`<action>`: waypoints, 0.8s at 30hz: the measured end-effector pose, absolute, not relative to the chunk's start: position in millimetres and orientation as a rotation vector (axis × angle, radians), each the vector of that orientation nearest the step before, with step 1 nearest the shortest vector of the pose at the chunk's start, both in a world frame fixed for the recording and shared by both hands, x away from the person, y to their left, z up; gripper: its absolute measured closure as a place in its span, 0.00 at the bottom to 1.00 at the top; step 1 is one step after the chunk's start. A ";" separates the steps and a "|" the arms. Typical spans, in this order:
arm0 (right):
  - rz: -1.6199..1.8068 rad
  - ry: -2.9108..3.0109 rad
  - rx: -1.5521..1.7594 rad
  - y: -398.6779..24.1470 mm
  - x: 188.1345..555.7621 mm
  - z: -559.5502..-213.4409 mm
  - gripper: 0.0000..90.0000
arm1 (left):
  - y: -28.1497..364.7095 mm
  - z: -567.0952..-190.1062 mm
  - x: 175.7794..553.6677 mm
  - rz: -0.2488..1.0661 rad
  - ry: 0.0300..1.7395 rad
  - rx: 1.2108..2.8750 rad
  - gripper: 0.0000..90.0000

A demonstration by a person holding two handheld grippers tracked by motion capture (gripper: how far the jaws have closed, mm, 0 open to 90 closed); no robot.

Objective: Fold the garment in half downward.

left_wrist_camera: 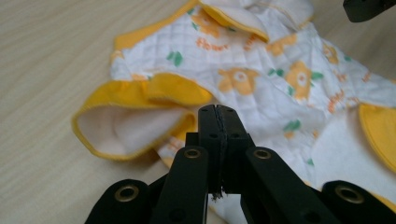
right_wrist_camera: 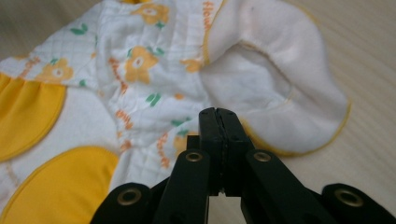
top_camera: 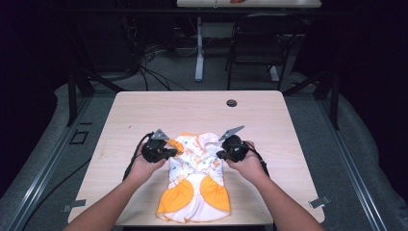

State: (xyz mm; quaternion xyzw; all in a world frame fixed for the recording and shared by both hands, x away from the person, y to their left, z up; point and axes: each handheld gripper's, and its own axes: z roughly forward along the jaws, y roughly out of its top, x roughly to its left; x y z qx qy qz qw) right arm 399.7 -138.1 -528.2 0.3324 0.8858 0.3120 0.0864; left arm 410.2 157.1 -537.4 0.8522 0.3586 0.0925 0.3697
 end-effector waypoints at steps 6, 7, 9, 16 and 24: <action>0.936 2.589 1.036 -132.4 429.7 -526.3 1.00 | 154.7 -537.8 435.8 0.263 0.959 2.176 1.00; 0.940 2.585 1.040 -131.5 432.6 -526.8 0.99 | 154.0 -537.9 438.5 0.273 0.958 2.179 0.99; 0.934 2.582 1.042 -130.4 435.1 -527.1 0.99 | 153.6 -537.6 442.7 0.282 0.966 2.182 0.99; 0.900 2.534 1.064 -115.9 458.4 -532.4 0.87 | 147.0 -545.0 461.6 0.276 0.997 2.164 0.92; 0.816 2.505 1.145 -112.3 475.2 -540.2 0.73 | 149.4 -560.3 474.3 0.312 1.085 2.177 0.72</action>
